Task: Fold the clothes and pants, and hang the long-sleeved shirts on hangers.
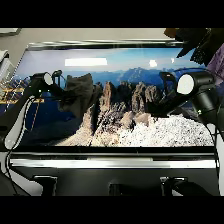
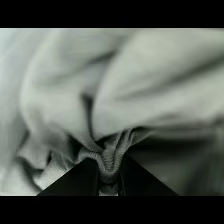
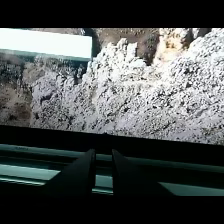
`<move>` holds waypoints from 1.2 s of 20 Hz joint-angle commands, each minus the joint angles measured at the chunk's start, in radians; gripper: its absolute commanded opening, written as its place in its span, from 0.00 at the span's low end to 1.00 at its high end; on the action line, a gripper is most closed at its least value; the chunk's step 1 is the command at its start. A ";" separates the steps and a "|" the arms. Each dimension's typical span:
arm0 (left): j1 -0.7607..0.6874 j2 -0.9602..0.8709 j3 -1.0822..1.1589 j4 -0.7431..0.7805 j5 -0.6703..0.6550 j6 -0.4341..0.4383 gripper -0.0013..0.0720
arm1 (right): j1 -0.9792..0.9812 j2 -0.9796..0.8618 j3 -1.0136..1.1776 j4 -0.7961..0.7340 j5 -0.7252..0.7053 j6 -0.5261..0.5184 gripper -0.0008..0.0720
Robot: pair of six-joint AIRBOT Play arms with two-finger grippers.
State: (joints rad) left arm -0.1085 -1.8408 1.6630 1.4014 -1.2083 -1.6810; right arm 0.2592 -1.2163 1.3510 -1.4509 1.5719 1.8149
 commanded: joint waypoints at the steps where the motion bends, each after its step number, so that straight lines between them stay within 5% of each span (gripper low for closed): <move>1: -0.099 0.067 0.011 -0.075 -0.132 0.036 0.04 | 0.001 0.044 0.001 -0.020 0.108 -0.006 0.23; 11: -0.658 0.042 0.011 -0.224 -0.058 -0.131 0.04 | 0.001 0.468 0.001 -0.240 0.272 -0.018 0.23; 17: -0.797 0.011 0.012 -0.256 0.116 -0.164 0.05 | 0.001 0.607 0.001 -0.282 0.273 0.051 0.21; 18: -0.790 0.013 0.012 -0.256 0.115 -0.164 0.21 | 0.001 0.609 0.001 -0.282 0.264 0.053 0.22; 19: -0.775 0.021 0.013 -0.257 0.104 -0.164 0.54 | 0.001 0.608 0.001 -0.277 0.251 0.053 0.22; 20: -0.751 0.039 0.013 -0.257 0.083 -0.162 0.76 | 0.001 0.606 0.001 -0.268 0.224 0.053 0.22; 21: -0.721 0.063 0.013 -0.253 0.053 -0.155 0.77 | 0.001 0.607 0.001 -0.256 0.188 0.055 0.24; 22: -0.680 0.097 0.013 -0.244 0.013 -0.151 0.77 | 0.001 0.606 0.001 -0.246 0.136 0.098 0.36; 24: -0.588 0.177 0.012 -0.203 -0.074 -0.153 0.77 | 0.001 0.584 0.001 -0.238 0.033 0.309 0.38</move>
State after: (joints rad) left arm -0.7841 -1.7412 1.6745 1.1622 -1.1870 -1.8366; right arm 0.2592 -0.6212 1.3521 -1.7050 1.7340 1.9305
